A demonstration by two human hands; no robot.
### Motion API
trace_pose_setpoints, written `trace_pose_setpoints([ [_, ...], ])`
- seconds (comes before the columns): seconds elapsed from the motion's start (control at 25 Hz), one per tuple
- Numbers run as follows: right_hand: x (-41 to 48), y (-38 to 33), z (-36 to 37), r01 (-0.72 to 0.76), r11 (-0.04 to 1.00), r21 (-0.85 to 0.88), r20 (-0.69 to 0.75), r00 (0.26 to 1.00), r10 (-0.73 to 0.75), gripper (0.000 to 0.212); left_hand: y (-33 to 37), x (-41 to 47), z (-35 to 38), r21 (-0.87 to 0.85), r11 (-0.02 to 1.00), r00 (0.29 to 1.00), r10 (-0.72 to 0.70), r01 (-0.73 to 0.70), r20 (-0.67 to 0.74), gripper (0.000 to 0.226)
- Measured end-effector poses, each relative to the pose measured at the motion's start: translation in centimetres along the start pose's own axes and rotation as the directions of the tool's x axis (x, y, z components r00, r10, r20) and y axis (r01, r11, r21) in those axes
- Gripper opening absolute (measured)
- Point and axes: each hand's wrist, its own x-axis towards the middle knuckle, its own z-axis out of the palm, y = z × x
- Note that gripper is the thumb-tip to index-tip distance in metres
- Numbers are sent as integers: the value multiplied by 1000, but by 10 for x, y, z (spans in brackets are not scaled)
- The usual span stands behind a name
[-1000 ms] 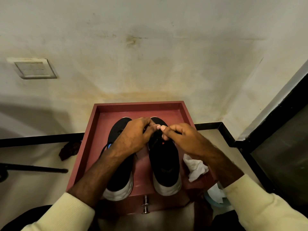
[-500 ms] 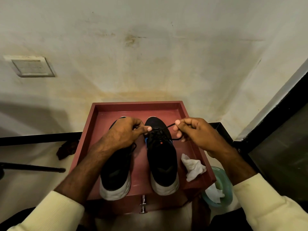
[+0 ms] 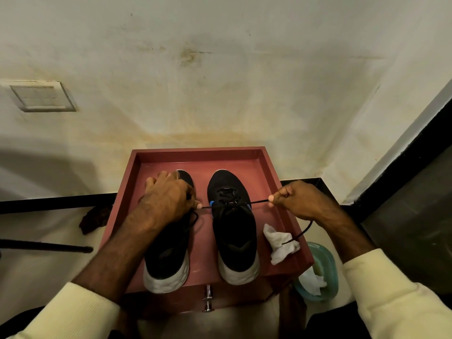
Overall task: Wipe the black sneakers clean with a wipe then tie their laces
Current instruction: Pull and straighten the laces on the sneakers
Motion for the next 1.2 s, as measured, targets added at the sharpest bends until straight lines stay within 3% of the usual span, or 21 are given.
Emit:
trace_pose_setpoints([
  [0.08,2,-2,6,19,994,-105,-64,998,-26,23,2,-1,0,21,1000,998,15,-14,-54,42],
  [0.2,0,-9,13,47,962,-270,-260,958,-120,27,7,-5,0,-170,985,995,-23,6,-102,30],
  [0.32,-3,-19,14,62,989,-133,-303,948,-100,22,8,-3,2,-450,893,984,-75,-7,-163,18],
  [0.44,1,-21,20,125,976,176,-273,959,-73,11,11,-3,1,-773,633,972,-161,-33,-173,15],
  [0.56,5,-30,25,169,770,615,-179,981,-72,15,19,-3,1,-950,294,968,-191,-104,-165,8],
  [0.64,4,-37,26,178,642,746,-136,984,-115,20,21,-1,4,-983,115,977,-143,-143,-159,18],
  [0.84,2,-40,29,255,603,756,-190,967,-171,19,23,3,12,-987,76,987,-65,-141,-146,20],
  [0.92,-2,-42,28,302,653,695,-238,953,-187,19,21,6,18,-979,124,982,-73,-163,-173,16],
  [1.04,-3,-42,29,413,794,445,-364,894,-261,16,18,13,23,-942,247,965,-75,-225,-251,12],
  [1.2,-1,-43,38,360,706,610,-218,933,-286,23,25,11,25,-932,243,963,97,-269,-253,14],
])
